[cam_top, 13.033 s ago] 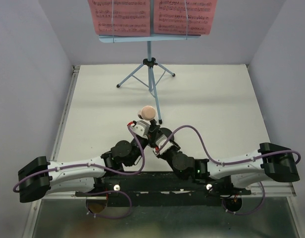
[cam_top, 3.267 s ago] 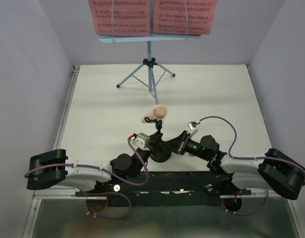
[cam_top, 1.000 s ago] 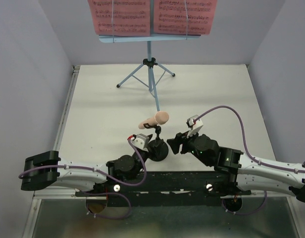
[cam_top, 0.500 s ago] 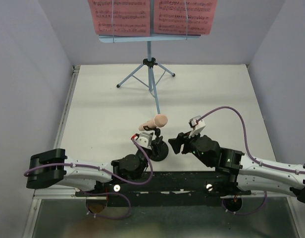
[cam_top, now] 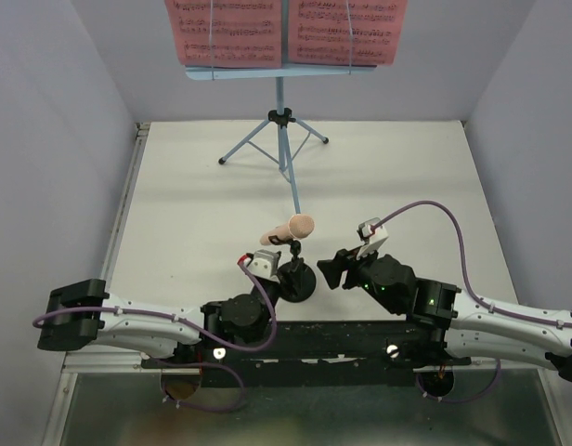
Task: Pack up the instrument practice props
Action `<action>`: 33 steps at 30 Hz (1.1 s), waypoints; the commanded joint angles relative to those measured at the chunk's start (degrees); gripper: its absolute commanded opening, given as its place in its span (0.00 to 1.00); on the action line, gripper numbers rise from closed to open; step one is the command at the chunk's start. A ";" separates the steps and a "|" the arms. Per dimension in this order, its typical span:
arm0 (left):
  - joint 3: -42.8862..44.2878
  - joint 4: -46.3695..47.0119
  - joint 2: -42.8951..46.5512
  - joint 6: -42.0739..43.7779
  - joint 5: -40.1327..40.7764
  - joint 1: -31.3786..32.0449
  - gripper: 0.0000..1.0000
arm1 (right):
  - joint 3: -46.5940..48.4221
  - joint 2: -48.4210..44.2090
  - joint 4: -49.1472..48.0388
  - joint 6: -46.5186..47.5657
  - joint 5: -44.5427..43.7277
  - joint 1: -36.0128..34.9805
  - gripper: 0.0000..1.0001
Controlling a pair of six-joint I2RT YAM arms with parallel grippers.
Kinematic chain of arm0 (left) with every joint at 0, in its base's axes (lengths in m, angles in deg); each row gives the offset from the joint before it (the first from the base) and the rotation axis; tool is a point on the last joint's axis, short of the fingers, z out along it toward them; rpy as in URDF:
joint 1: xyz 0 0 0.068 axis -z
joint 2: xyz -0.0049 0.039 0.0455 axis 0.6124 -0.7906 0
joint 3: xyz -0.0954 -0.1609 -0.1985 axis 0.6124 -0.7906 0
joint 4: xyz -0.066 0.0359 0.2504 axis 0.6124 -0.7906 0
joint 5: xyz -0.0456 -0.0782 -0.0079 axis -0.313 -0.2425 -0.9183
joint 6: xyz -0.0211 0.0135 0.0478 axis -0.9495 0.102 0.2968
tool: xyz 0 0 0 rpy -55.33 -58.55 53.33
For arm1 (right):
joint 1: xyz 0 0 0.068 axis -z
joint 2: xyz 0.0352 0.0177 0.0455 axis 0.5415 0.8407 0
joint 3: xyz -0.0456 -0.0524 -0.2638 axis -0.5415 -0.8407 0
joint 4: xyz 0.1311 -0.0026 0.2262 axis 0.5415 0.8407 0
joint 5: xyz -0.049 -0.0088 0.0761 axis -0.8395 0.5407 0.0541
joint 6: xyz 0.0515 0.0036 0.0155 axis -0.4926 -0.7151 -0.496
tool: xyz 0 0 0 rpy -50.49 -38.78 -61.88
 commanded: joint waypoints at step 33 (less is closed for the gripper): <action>4.53 -36.40 8.98 -27.62 2.06 1.59 0.82 | -2.24 -1.13 -6.28 1.57 -4.37 0.22 0.71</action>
